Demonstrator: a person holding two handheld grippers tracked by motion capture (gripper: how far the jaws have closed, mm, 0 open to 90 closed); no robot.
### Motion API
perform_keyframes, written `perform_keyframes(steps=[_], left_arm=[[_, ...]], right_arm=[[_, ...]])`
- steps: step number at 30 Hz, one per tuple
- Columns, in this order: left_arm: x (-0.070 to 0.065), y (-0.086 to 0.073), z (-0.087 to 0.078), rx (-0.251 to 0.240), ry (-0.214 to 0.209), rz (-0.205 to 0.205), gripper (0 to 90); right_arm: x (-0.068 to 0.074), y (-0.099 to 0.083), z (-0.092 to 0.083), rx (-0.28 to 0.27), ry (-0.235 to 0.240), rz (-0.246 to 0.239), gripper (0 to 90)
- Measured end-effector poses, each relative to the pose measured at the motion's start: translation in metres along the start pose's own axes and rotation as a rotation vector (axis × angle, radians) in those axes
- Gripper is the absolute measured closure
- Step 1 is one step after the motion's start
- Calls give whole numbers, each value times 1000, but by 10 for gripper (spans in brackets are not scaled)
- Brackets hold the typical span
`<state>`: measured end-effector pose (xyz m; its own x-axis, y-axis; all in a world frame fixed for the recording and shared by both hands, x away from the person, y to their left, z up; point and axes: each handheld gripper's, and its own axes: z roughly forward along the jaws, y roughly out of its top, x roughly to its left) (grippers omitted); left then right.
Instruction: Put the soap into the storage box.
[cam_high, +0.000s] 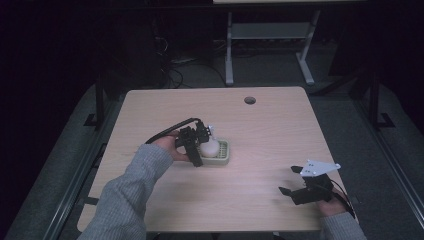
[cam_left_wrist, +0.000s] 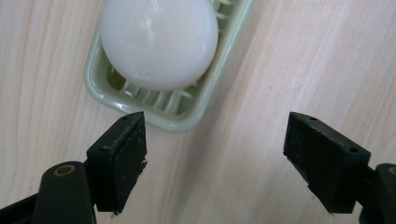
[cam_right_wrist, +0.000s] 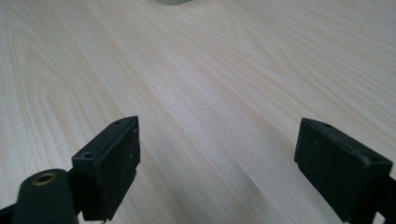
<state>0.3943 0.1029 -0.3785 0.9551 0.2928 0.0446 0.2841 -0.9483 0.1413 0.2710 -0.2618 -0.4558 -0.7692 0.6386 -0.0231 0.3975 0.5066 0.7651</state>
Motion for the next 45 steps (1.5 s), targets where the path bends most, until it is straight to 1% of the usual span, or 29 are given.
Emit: perform_keyframes(steps=[2,4,11,14,17,19,21,22,24,25,27,28,29,31,36,38,40,45], left_arm=[[-2,-4,-2,-11,4,5,213],[-4,-7,-5,-24,3,-3,213],[-10,-21,-12,-28,17,0,212],[-12,-26,-15,-41,26,1,213],[-16,-30,-15,-54,33,-7,212],[-19,-33,-15,-50,29,-4,213],[-22,-37,-14,-40,30,-2,213],[-23,-38,-13,-32,37,-2,212],[-25,-41,-13,-47,32,-2,213],[-25,-41,-14,-45,29,0,213],[-26,-44,-13,-51,36,-1,213],[-28,-45,-13,-56,31,-9,213],[-28,-46,-12,-60,31,-6,213],[-31,-49,-12,-52,34,-5,212],[-35,-55,-13,-70,41,-6,213],[-36,-57,-14,-68,32,-9,213],[-38,-59,-13,-62,32,-9,213],[-40,-66,-14,-68,39,-14,213]], right_arm=[[0,0,0,0,-2,2,136],[0,0,0,-2,-3,3,136],[0,-1,0,-2,-5,6,136],[0,0,0,2,-8,6,136],[0,1,-1,-3,-12,-3,136],[2,1,-2,-7,-14,0,136],[2,2,-2,-10,-14,-12,136],[2,2,-2,-9,-12,-11,137],[2,2,-1,-6,-11,-10,136],[2,2,-2,-6,-12,-9,136],[2,2,-2,-8,-14,-10,136],[2,1,-2,-8,-15,-11,136],[2,1,-2,-8,-17,-9,136],[3,1,-2,-3,-16,-2,136],[3,1,-2,-5,-16,-8,136],[3,1,-3,-6,-17,-4,136],[2,1,-3,-7,-19,-5,136],[2,1,-3,-10,-18,-1,136]])
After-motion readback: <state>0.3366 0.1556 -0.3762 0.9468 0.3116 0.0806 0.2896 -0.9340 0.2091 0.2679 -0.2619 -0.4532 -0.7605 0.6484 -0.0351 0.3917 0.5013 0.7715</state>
